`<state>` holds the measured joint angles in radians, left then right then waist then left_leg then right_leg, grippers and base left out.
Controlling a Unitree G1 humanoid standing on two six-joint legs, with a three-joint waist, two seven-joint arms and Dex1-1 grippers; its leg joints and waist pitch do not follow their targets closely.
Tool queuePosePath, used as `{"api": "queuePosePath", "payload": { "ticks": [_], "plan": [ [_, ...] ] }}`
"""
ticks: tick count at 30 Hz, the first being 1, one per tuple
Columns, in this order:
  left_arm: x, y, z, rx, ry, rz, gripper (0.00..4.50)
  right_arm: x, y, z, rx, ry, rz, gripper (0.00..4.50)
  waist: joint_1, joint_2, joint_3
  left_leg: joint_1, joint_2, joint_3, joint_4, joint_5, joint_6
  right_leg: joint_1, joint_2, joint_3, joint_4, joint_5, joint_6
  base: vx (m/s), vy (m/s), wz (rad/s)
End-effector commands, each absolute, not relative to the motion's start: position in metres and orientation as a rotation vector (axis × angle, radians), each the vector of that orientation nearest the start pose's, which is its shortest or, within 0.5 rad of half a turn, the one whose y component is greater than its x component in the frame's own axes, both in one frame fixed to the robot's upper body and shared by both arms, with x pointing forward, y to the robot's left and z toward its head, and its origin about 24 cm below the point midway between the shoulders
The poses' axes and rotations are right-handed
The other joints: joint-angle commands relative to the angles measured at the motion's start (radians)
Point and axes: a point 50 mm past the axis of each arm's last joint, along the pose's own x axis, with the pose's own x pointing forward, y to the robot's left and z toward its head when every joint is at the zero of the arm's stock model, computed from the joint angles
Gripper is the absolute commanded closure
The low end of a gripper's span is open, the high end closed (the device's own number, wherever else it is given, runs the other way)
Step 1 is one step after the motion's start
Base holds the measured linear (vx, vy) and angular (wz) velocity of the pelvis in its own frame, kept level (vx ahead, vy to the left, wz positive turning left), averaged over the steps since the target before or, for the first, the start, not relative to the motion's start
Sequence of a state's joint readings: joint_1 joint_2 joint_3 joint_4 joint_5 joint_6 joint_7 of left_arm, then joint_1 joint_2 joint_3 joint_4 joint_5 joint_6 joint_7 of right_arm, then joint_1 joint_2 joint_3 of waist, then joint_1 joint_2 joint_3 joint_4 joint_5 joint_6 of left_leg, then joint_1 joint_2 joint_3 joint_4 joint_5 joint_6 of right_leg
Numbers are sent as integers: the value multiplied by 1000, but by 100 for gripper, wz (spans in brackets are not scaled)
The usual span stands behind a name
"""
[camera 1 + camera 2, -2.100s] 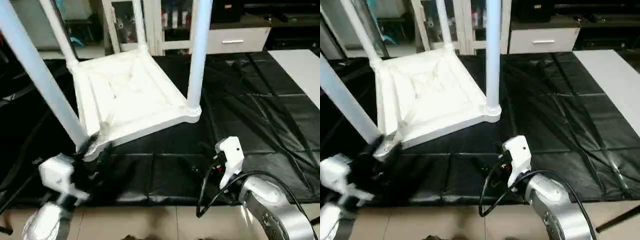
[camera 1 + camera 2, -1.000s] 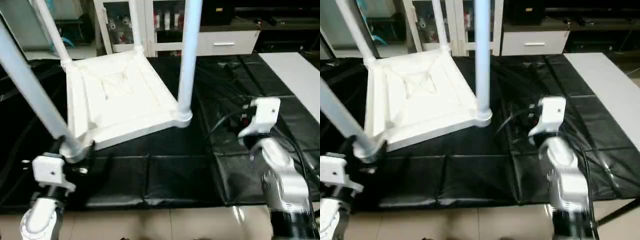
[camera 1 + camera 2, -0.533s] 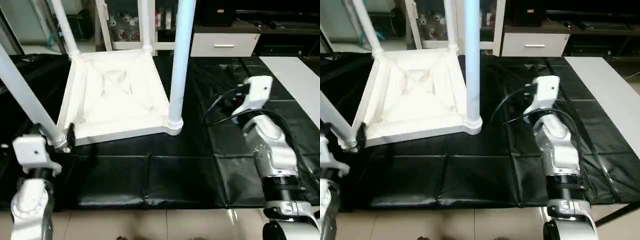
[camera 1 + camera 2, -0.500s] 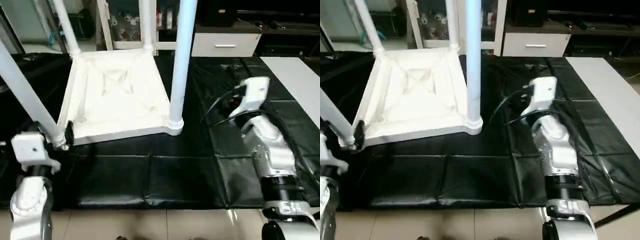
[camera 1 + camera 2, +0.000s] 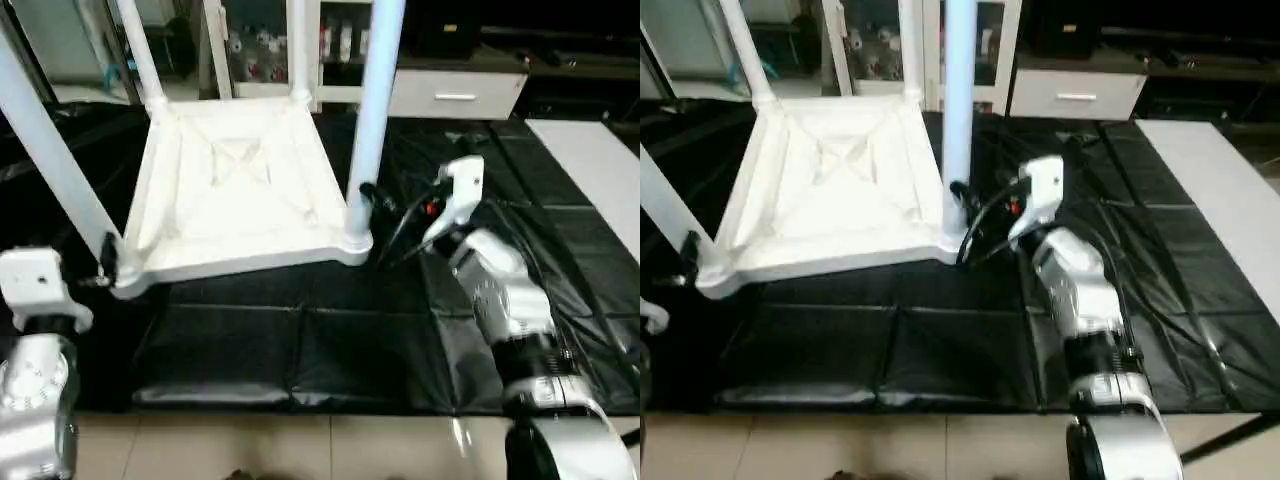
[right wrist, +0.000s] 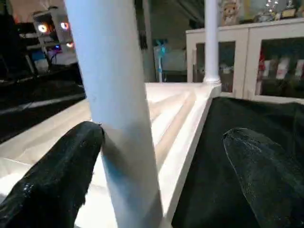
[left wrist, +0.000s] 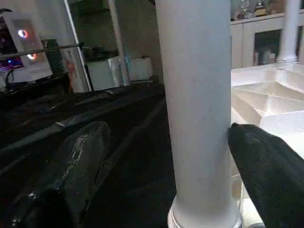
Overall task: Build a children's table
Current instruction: Rotate leg to tighten
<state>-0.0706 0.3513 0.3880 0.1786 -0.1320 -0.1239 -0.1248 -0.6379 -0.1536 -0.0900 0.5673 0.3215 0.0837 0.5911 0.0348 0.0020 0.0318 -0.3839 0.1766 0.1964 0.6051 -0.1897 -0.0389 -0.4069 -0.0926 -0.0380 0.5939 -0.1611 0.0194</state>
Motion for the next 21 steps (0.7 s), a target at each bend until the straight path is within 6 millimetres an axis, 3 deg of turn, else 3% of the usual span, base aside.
{"api": "queuePosePath", "payload": {
  "ticks": [1,8,13,21],
  "plan": [
    [250,312,78,188,-98,290,1,362,-137,109,208,-58,637,2,1,10,-53,28,44,-23,-87,-324,-11,23,-33,26,-61,-238,-182,0,0,0],
    [272,316,90,155,-122,215,1,365,-119,104,204,-26,802,2,2,13,-57,27,42,-24,-86,-324,-12,25,-34,23,-52,-204,-217,0,0,0],
    [286,325,95,83,-99,139,1,375,-112,104,172,5,818,2,4,14,-62,28,41,-20,-81,-269,-4,28,-37,22,-40,-127,-256,0,0,0],
    [294,339,91,-19,7,-42,1,380,-96,108,158,43,935,2,16,19,-60,29,46,-13,-81,-248,8,32,-36,19,-31,-101,-289,0,0,0]
  ]
}}
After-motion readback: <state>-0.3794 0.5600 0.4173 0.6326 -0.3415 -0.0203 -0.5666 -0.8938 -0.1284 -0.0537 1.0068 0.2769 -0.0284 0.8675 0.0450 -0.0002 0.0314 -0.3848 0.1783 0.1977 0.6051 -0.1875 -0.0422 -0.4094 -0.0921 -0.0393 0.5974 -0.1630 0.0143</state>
